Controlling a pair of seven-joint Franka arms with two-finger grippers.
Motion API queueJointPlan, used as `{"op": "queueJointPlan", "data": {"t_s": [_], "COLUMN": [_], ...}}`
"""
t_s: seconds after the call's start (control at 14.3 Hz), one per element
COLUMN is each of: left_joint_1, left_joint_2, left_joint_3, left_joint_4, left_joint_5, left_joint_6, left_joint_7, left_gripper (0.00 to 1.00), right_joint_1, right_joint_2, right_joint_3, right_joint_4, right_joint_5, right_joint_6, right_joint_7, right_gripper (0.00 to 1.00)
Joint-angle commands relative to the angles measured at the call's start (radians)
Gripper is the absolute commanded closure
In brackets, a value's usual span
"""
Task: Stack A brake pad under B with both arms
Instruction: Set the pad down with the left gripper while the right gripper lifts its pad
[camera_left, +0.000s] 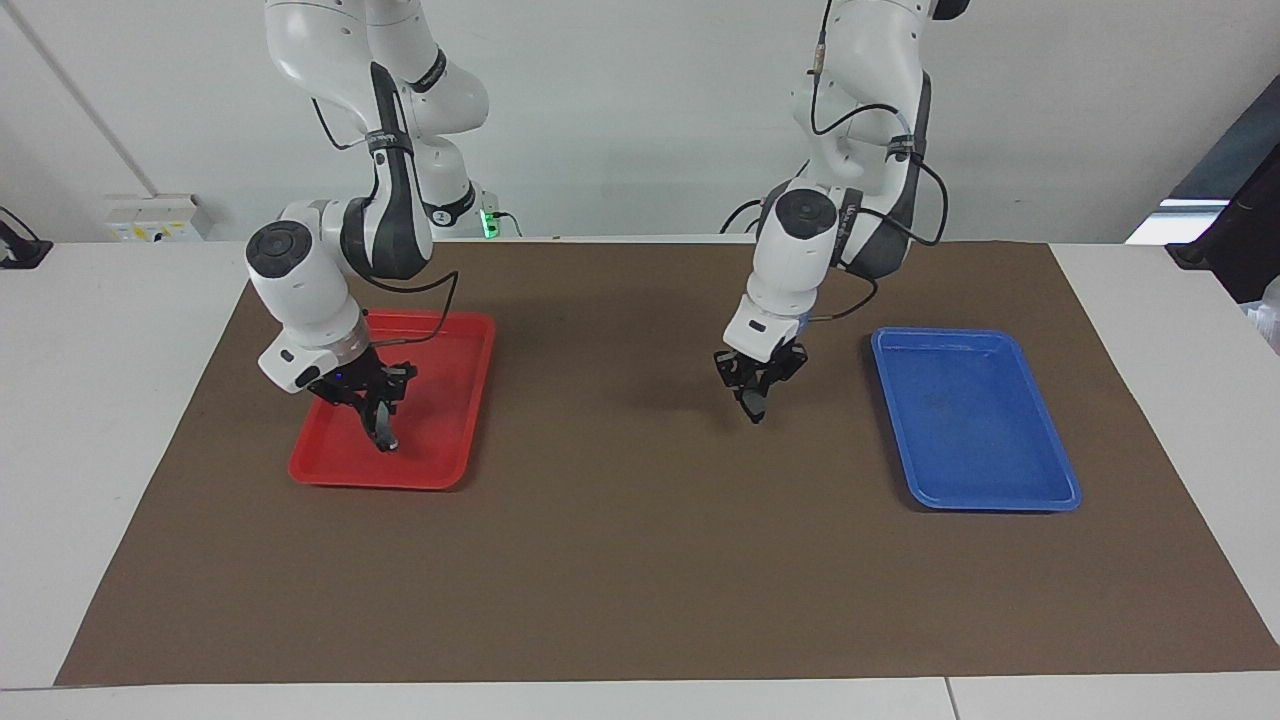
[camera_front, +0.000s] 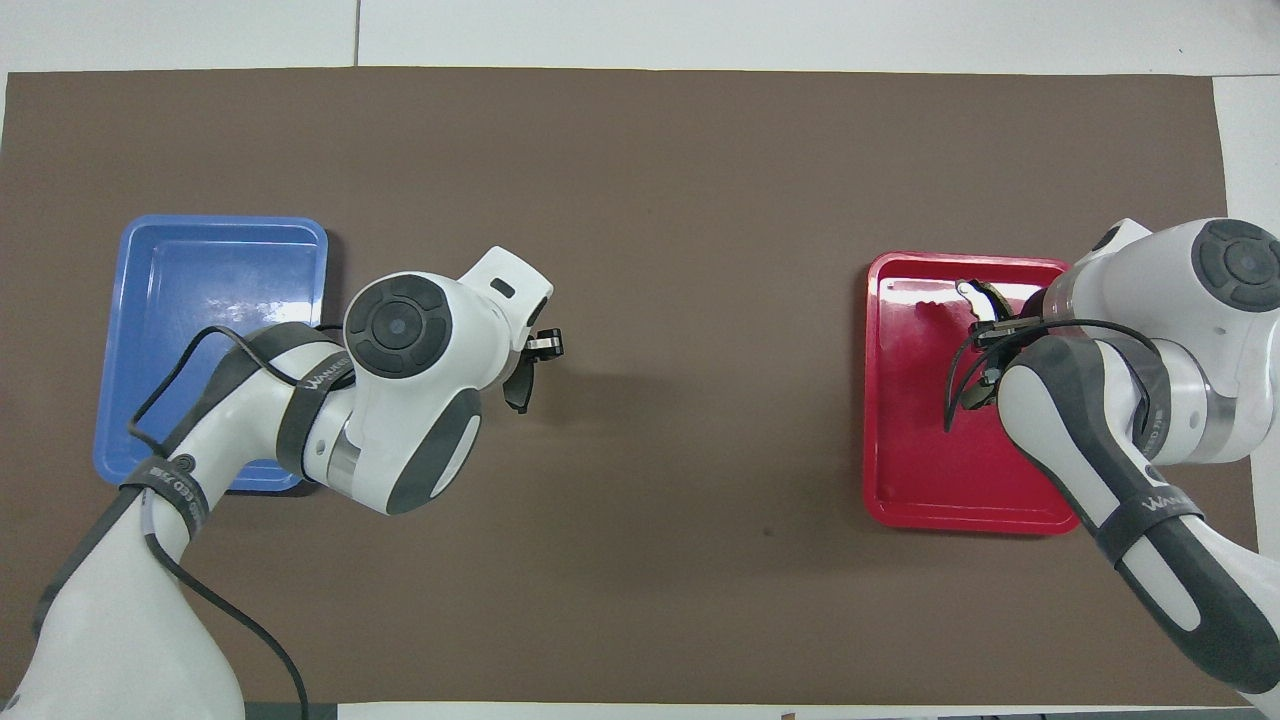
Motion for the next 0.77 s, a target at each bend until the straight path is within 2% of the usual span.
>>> {"op": "queueJointPlan", "data": {"t_s": [0.0,0.14,0.28,0.35,0.42,0.49,0.7], "left_joint_1": [-0.062,-0.077,-0.083,-0.088,-0.088,-0.088,-0.050], "left_joint_2": [0.079,0.104,0.116,0.116,0.116,0.115,0.094], "left_joint_3": [0.018,0.018,0.016,0.013,0.016,0.016,0.018], "left_joint_4": [0.053,0.061,0.047,0.046,0.047,0.047,0.047], "left_joint_5": [-0.004,-0.004,-0.004,-0.004,-0.004,-0.004,-0.004], "left_joint_6": [0.037,0.047,0.063,0.061,0.064,0.058,0.049], "left_joint_7": [-0.085,-0.093,-0.093,-0.093,-0.093,-0.089,-0.077], "left_gripper": [0.98,0.92,0.79,0.61,0.27,0.00,0.00], "right_joint_1": [-0.008,-0.008,-0.009,-0.011,-0.010,-0.008,-0.002], "right_joint_2": [-0.022,-0.026,-0.026,-0.026,-0.026,-0.026,-0.028], "right_joint_3": [0.004,0.004,0.002,0.002,0.002,0.002,0.002], "right_joint_4": [0.090,0.139,0.158,0.163,0.163,0.166,0.193], "right_joint_5": [0.007,0.011,0.050,0.053,0.054,0.054,0.054], "right_joint_6": [-0.128,-0.196,-0.213,-0.218,-0.218,-0.219,-0.257], "right_joint_7": [-0.032,-0.032,-0.033,-0.033,-0.033,-0.033,-0.033], "right_gripper": [0.97,0.97,0.97,0.97,0.97,0.97,0.97]}}
